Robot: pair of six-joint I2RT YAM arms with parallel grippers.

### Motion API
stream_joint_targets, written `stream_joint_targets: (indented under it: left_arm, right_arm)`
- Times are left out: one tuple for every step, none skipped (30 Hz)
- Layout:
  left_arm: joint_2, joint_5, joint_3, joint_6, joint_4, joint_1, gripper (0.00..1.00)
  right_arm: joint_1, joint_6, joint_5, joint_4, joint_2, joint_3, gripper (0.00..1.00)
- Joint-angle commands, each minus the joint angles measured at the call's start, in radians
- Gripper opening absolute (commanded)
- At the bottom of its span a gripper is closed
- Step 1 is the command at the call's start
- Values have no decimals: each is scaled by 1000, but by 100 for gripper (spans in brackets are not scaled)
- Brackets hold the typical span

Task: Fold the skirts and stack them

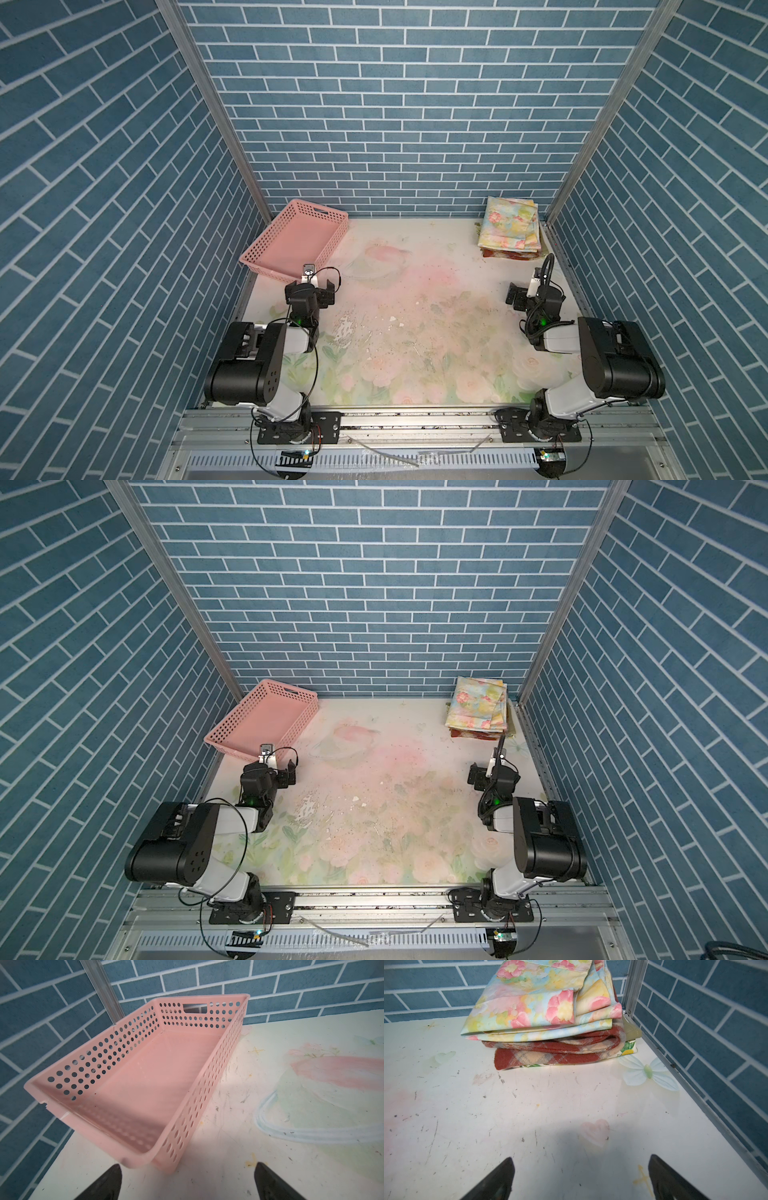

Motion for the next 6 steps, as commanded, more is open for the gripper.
stream_joint_targets:
  left_arm:
    - [-1, 6, 5, -4, 8, 6, 100]
    - [-1, 6, 5, -5, 8, 5, 100]
    - [-2, 6, 5, -4, 8, 5, 100]
    - [-2, 6, 5, -4, 8, 5, 100]
    - [-1, 6, 5, -4, 8, 6, 100]
    - [-1, 6, 5, -5, 8, 6, 100]
  right_arm:
    - [-2, -17, -20, -15, 2, 42, 99]
    - [-2, -17, -18, -16, 3, 42, 99]
    - [-3, -17, -17, -16, 3, 42, 99]
    - [-2, -18, -18, -14, 2, 39, 99]
    - [-2, -18, -18, -9, 1, 37, 99]
    - [-2, -19, -16, -4, 0, 33, 99]
